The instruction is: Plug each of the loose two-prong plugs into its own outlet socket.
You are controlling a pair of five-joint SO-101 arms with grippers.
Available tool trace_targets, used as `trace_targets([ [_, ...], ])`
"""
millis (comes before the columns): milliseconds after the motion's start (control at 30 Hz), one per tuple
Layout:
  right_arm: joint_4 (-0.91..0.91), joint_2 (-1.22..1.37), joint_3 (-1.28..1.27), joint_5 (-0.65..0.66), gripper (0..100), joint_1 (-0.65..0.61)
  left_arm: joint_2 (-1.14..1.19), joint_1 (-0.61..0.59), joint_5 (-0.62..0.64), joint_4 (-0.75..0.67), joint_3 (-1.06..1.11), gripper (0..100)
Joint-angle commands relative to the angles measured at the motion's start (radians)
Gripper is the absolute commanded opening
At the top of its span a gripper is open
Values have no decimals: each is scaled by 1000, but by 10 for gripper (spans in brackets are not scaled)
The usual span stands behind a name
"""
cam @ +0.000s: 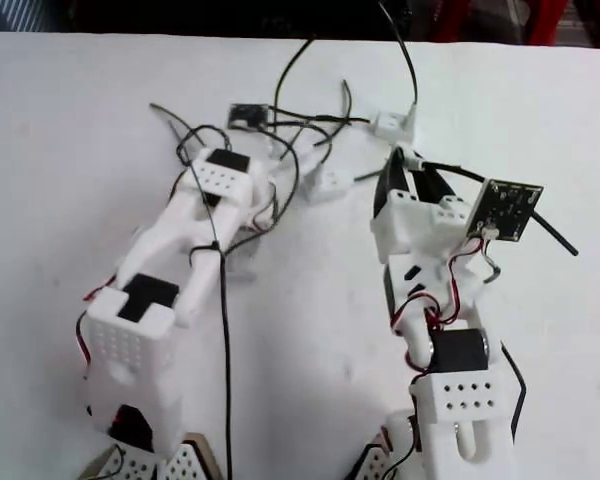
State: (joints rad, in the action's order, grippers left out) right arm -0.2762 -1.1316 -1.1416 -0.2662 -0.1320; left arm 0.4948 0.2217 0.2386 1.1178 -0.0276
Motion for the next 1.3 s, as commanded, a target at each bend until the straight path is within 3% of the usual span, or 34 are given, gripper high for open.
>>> trace_targets([
  [0,19,-27,11,-5,18,10,-28,5,-176,123,-21,41],
  [300,18,-27,11,-5,18,10,-179,5,-307,397,-14,24],
  [533,15,-27,11,-5,18,10,-423,5,-402,555,-12,24],
  [800,22,-27,-5,-5,18,5,-559,4,-445,612,-12,36],
  [967,22,-27,-5,-5,18,5,-585,-7,-427,655,-21,156],
  [1267,22,-27,-6,-5,18,5,-819,-18,-391,655,9,161],
])
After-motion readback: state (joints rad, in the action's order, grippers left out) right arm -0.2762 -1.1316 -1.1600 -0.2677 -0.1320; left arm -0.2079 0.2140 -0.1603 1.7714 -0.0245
